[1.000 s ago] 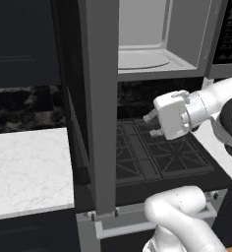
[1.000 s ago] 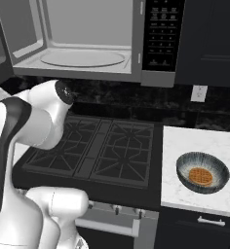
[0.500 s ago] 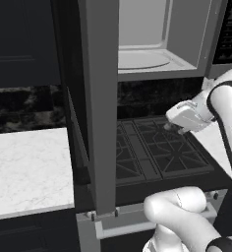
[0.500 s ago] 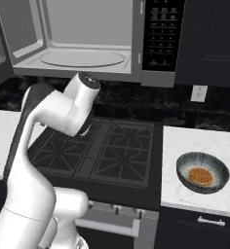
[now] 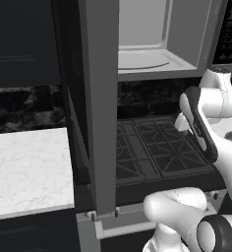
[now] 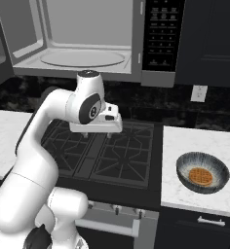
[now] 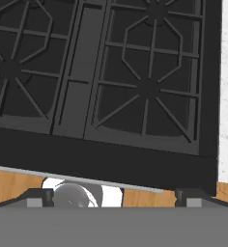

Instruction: Open the microwave, place the bowl with waffle inside the microwave, then close the microwave door and turn it on.

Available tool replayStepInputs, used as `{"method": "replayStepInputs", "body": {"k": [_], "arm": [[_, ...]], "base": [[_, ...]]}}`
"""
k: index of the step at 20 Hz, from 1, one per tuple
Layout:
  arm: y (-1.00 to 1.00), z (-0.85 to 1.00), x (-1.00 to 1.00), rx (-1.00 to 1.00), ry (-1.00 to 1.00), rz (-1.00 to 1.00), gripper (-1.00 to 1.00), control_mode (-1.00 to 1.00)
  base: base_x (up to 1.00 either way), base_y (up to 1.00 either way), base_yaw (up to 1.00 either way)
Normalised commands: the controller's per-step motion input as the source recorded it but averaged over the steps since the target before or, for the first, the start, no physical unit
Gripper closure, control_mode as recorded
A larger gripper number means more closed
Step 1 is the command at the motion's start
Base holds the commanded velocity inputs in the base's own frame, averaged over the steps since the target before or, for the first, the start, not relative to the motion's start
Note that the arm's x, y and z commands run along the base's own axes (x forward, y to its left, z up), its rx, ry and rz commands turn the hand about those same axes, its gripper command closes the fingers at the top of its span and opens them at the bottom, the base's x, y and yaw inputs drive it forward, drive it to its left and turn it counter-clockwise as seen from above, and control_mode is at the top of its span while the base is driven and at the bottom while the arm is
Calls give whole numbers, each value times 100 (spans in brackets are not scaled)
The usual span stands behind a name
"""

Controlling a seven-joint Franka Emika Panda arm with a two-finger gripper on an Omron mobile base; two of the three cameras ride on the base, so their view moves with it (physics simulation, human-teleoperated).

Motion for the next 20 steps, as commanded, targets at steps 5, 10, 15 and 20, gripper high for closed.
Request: {"method": "replayStepInputs", "body": {"k": [5, 10, 15, 20], "arm": [[-61, -34, 11, -21, 16, -20, -100, -100], [-42, -1, 0, 0, 17, -11, -100, -100], [-37, -9, 0, 0, 6, -8, -100, -100], [-41, -18, 16, 0, 6, -9, -100, -100]], "base": [[0, 0, 0], [0, 0, 0], [0, 0, 0], [0, 0, 0]]}}
